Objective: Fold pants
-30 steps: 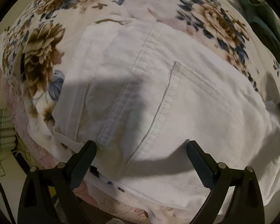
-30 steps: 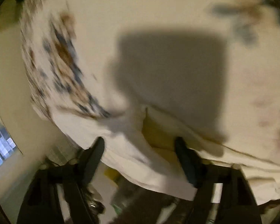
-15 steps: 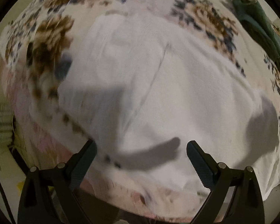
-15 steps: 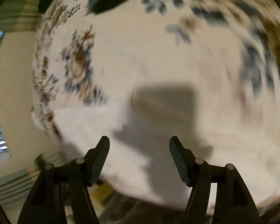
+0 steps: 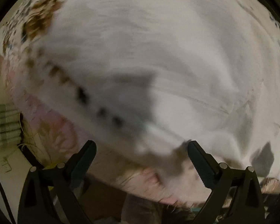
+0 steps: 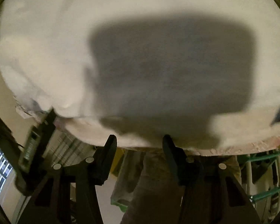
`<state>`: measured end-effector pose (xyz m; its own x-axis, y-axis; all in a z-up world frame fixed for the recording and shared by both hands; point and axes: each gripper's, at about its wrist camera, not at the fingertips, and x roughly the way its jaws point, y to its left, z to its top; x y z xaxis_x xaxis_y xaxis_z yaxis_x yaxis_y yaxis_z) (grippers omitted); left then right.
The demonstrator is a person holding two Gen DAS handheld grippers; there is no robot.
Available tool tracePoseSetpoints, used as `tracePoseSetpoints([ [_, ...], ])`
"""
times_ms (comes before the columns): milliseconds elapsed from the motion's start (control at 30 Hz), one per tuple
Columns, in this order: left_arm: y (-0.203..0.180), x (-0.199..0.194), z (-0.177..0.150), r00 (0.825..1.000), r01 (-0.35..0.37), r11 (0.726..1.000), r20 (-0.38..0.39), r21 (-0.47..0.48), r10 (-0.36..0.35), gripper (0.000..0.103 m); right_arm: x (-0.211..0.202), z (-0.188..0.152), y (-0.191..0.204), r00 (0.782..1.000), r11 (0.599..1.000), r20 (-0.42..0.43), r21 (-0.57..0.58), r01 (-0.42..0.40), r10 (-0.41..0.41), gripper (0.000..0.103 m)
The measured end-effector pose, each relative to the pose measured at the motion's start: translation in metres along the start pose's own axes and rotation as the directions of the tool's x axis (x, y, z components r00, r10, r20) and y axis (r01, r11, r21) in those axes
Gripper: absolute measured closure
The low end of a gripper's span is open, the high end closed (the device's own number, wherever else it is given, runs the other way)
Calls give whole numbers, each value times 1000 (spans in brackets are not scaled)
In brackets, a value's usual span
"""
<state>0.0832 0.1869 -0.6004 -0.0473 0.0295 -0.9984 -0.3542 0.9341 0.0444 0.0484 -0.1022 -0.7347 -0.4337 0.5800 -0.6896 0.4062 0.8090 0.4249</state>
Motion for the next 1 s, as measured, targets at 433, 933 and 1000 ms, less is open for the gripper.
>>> tracePoseSetpoints([
  [433, 147, -7, 68, 951, 305, 876, 162, -373, -262, 9, -22, -9, -32, 934, 881, 178, 314, -353, 310, 56],
  [933, 162, -44, 57, 923, 327, 905, 296, -272, -245, 89, -73, -59, -24, 915, 917, 329, 238, -320, 234, 98],
  [1000, 163, -52, 64, 920, 322, 912, 313, -253, -237, 89, -71, -58, -28, 922, 930, 317, 216, -298, 222, 98],
])
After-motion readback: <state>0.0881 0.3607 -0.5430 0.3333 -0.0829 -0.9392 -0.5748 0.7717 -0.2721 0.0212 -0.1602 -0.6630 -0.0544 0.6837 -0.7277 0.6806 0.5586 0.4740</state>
